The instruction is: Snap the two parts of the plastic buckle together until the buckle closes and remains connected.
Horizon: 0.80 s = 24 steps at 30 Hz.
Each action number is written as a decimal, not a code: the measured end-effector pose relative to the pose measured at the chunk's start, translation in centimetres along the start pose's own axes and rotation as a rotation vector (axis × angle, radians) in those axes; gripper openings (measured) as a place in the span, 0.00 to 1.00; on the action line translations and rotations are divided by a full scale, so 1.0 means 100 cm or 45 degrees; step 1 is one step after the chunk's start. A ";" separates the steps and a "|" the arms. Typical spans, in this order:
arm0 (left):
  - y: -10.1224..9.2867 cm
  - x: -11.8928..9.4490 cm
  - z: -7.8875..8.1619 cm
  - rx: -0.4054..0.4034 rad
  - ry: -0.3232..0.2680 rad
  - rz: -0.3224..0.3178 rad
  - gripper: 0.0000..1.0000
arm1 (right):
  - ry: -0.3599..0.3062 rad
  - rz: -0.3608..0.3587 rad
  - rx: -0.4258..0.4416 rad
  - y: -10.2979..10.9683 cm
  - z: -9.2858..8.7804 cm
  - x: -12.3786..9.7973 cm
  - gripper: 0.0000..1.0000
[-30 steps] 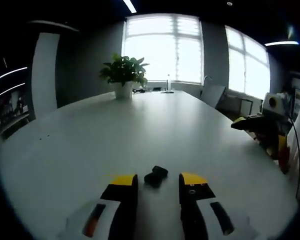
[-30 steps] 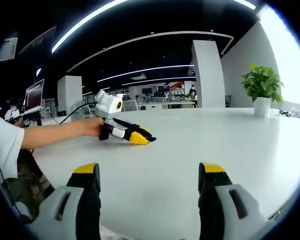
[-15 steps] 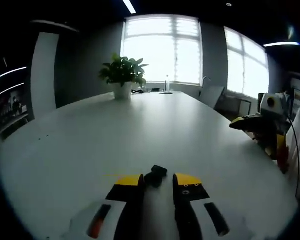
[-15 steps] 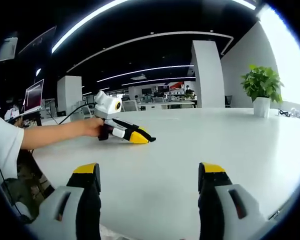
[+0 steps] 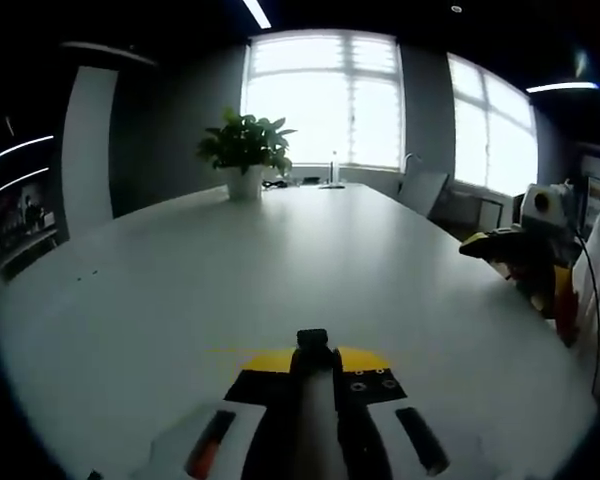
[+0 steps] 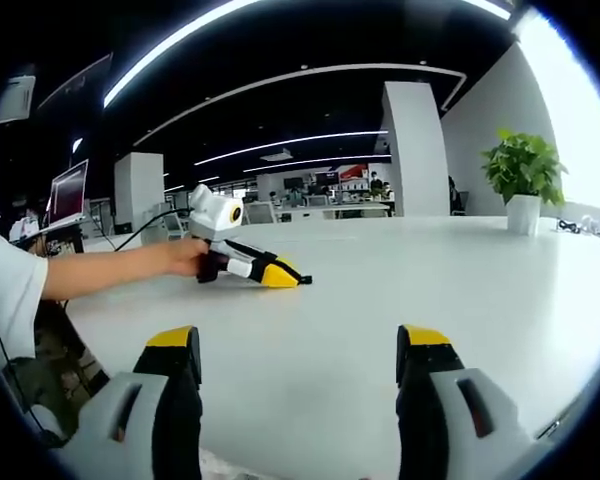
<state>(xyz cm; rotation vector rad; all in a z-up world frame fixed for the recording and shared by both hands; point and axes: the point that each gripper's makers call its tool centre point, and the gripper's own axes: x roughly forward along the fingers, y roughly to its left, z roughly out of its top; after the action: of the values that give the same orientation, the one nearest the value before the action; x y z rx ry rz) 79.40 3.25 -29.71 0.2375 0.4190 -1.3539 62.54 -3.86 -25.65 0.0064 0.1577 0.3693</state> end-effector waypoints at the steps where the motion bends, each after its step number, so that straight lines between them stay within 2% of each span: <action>1: -0.001 0.000 0.000 -0.007 0.000 -0.003 0.13 | 0.000 0.001 -0.001 0.000 0.000 0.000 0.79; 11: -0.007 -0.003 -0.003 -0.028 0.003 -0.013 0.12 | -0.006 0.002 -0.008 0.000 0.000 -0.001 0.79; 24: -0.013 -0.033 -0.006 -0.026 -0.037 0.006 0.12 | -0.006 0.014 -0.008 0.004 -0.002 0.001 0.79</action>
<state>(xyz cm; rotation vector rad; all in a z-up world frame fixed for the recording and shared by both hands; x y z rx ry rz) 77.54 6.12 -28.74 0.2018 0.4077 -1.3464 62.44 -3.51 -25.80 0.0018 0.1515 0.3805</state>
